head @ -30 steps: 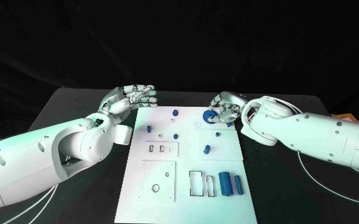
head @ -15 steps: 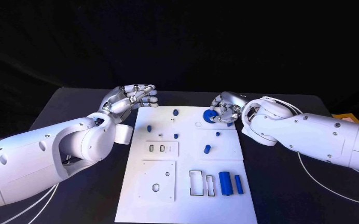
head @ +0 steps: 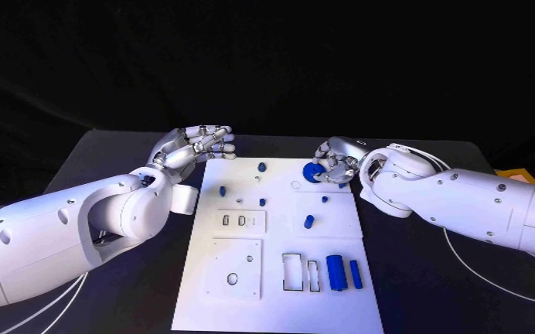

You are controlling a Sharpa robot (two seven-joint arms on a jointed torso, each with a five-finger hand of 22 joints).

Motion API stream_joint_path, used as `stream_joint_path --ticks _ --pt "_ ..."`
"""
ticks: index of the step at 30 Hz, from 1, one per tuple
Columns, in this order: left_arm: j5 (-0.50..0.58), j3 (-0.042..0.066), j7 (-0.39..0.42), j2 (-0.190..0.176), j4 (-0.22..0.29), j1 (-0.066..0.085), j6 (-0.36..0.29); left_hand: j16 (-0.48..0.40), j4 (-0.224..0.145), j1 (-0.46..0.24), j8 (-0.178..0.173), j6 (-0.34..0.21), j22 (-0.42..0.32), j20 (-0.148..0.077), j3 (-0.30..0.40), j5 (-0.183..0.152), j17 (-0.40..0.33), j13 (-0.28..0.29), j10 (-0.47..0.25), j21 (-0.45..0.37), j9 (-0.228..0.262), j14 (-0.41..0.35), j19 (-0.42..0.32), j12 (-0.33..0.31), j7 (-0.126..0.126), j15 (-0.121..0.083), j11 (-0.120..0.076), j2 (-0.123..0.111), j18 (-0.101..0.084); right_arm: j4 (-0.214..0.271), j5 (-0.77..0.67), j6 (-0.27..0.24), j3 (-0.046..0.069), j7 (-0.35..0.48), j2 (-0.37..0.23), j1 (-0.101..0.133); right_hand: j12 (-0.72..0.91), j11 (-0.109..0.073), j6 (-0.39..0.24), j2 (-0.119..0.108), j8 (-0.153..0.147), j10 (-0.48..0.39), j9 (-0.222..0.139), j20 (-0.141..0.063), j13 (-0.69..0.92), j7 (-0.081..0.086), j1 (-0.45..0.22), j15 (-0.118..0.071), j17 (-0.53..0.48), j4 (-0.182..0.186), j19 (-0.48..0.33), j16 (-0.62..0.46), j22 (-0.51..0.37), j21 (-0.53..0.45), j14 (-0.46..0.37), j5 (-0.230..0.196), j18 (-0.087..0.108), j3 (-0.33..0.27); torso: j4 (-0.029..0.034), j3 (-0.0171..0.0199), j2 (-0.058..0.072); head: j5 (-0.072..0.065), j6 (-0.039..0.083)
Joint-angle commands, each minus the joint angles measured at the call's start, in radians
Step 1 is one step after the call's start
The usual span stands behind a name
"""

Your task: Assemble the parts on the task board

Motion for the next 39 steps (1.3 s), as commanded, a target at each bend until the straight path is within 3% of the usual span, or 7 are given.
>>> stream_joint_path --ticks 1,13,19,28,36,39 --pt "0.005 0.001 0.003 0.001 0.003 0.002 0.021 -0.006 -0.005 -0.003 -0.005 -0.004 0.001 0.000 0.002 -0.004 0.001 0.001 -0.006 0.006 0.002 -0.008 -0.007 -0.002 0.000 -0.001 0.001 0.005 0.015 0.000 -0.031 0.007 -0.003 0.000 0.002 -0.006 0.010 -0.001 0.012 0.001 0.006 0.011 0.002 0.006 0.009 0.000 0.008 0.006 0.152 0.000 0.034 0.006 0.169 0.005 0.082 -0.005 -0.015 0.010 0.0013 -0.0009 0.001 -0.001 -0.002" --pt "0.005 0.001 0.004 0.000 0.000 0.002 0.022 -0.006 -0.006 -0.005 -0.005 -0.004 0.002 0.001 0.002 -0.004 0.003 0.001 -0.006 0.008 0.002 -0.009 -0.009 -0.001 0.000 -0.001 0.002 0.006 0.015 0.018 -0.139 -0.138 -0.004 0.007 0.002 -0.011 0.063 -0.019 0.076 0.013 0.040 0.069 0.017 -0.006 0.073 -0.022 -0.003 -0.009 0.163 -0.002 0.053 0.010 0.194 0.023 0.084 -0.004 -0.021 0.049 0.0008 -0.0010 0.000 0.001 0.002" --pt "0.005 0.001 0.004 0.000 -0.003 0.002 0.021 -0.006 -0.006 -0.005 -0.005 -0.004 0.002 0.001 0.002 -0.004 0.003 0.001 -0.006 0.008 0.002 -0.009 -0.009 -0.001 0.000 -0.001 0.002 0.006 0.015 0.056 -0.185 -0.188 -0.003 0.014 0.000 -0.010 0.074 -0.023 0.085 0.016 0.044 0.082 0.020 -0.009 0.088 -0.025 -0.005 -0.012 0.164 -0.002 0.060 0.011 0.203 0.030 0.085 -0.001 -0.024 0.059 0.0013 -0.0015 -0.001 0.005 0.005" --pt "0.005 0.001 0.004 0.001 -0.005 0.002 0.021 -0.006 -0.006 -0.005 -0.005 -0.004 0.002 0.001 0.002 -0.004 0.003 0.001 -0.006 0.008 0.002 -0.009 -0.009 -0.001 0.000 -0.001 0.002 0.006 0.015 0.106 -0.245 -0.198 -0.002 0.009 0.034 -0.005 0.076 -0.023 0.086 0.015 0.044 0.084 0.020 -0.010 0.090 -0.026 -0.007 -0.013 0.164 -0.002 0.062 0.010 0.206 0.033 0.084 -0.001 -0.025 0.060 0.0002 -0.0014 0.000 0.003 0.009" --pt "0.005 0.001 0.005 0.004 -0.006 0.002 0.021 -0.007 -0.008 -0.005 -0.005 -0.003 0.003 0.001 0.003 -0.004 0.005 0.002 -0.006 0.010 0.003 -0.009 -0.011 -0.001 0.000 -0.001 0.001 0.007 0.016 0.081 -0.253 -0.193 -0.002 0.003 0.118 -0.013 0.076 -0.024 0.085 0.015 0.044 0.085 0.020 -0.010 0.090 -0.026 -0.008 -0.013 0.162 -0.002 0.061 0.010 0.205 0.032 0.084 0.000 -0.024 0.061 0.0008 -0.0018 0.001 0.011 0.008" --pt "0.005 0.001 0.005 0.005 -0.004 0.002 0.021 -0.007 -0.008 -0.005 -0.005 -0.003 0.003 0.001 0.003 -0.004 0.005 0.002 -0.006 0.010 0.003 -0.009 -0.011 -0.001 0.000 -0.001 0.001 0.007 0.016 0.067 -0.251 -0.189 -0.002 0.001 0.147 -0.021 0.076 -0.024 0.085 0.015 0.044 0.085 0.020 -0.010 0.090 -0.026 -0.008 -0.013 0.162 -0.002 0.061 0.010 0.205 0.032 0.084 0.000 -0.024 0.061 0.0047 -0.0021 0.002 0.011 0.005"
